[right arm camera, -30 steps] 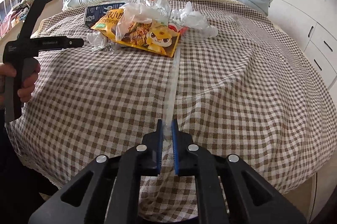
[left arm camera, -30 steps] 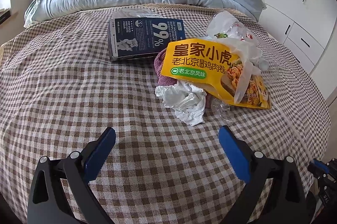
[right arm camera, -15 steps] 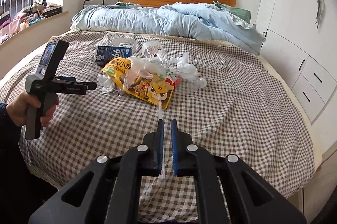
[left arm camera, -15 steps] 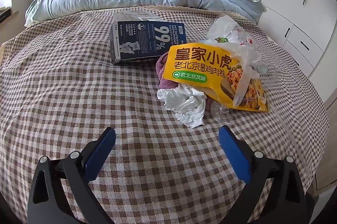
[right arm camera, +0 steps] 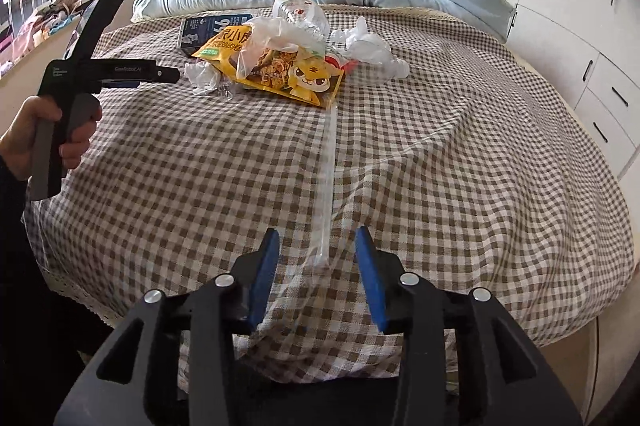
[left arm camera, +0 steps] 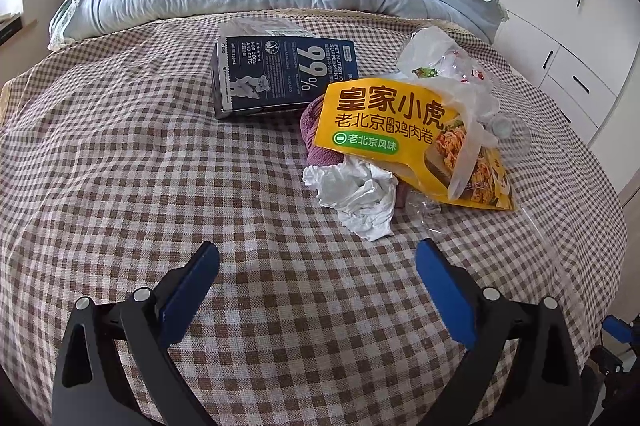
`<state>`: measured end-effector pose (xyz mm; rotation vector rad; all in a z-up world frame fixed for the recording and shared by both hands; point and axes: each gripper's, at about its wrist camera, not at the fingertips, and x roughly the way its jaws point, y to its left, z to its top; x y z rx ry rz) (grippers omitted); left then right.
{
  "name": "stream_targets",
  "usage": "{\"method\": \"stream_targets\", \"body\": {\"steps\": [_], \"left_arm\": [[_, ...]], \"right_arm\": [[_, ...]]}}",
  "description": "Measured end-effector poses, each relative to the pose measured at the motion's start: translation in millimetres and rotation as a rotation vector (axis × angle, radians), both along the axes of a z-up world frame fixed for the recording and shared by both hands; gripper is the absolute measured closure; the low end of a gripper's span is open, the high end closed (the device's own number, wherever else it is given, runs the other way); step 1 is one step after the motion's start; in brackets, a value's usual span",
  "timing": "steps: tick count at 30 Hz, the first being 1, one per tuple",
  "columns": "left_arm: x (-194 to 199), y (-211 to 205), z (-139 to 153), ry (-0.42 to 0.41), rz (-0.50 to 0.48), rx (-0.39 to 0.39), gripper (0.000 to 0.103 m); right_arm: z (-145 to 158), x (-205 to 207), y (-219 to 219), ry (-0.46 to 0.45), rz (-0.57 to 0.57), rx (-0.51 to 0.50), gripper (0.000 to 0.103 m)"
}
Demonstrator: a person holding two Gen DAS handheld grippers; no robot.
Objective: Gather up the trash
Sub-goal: 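Pick up the long clear plastic strip with the right tool, then grasp the white tissue with the left tool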
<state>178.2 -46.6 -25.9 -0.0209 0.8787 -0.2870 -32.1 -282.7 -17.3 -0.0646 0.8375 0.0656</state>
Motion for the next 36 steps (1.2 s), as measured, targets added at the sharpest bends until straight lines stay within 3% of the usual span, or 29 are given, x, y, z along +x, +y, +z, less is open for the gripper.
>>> {"method": "stream_targets", "body": {"steps": [3,4,5,11,16,18,22,29,33,36], "left_arm": [[0.3,-0.1,-0.6,0.001,-0.001,0.000,0.009],[0.3,0.1,-0.3,0.000,-0.001,0.001,0.009],[0.4,0.0,-0.6,0.000,-0.001,0.002,0.009],[0.9,-0.6,-2.4,0.002,-0.006,0.008,0.009],[1.8,-0.6,-3.9,0.008,-0.008,0.010,0.009],[2.0,-0.4,-3.9,0.009,-0.008,0.010,0.009],[2.4,0.9,-3.1,0.000,-0.003,0.004,0.009],[16.2,-9.7,-6.5,-0.043,-0.015,0.028,0.018],[38.9,-15.7,-11.9,0.003,-0.100,-0.016,0.019],[55.8,-18.8,-16.5,0.031,-0.107,-0.013,0.022]], "right_arm": [[-8.3,5.9,1.1,0.015,-0.006,-0.010,0.064],[-10.3,7.3,1.2,0.021,-0.006,-0.012,0.070],[-12.7,8.8,1.4,0.032,-0.005,-0.007,0.083],[-1.1,4.6,0.4,0.011,-0.010,-0.021,0.097],[45.2,-6.9,0.6,-0.092,0.004,-0.048,0.097],[55.9,-7.3,3.2,-0.086,0.030,-0.059,0.097],[57.4,-5.5,9.3,-0.045,0.077,-0.101,0.097],[53.2,-0.7,10.0,-0.071,0.066,-0.034,0.097],[53.5,6.1,13.4,-0.090,0.090,-0.019,0.097],[52.3,10.0,8.4,-0.105,0.085,-0.001,0.097]]}}
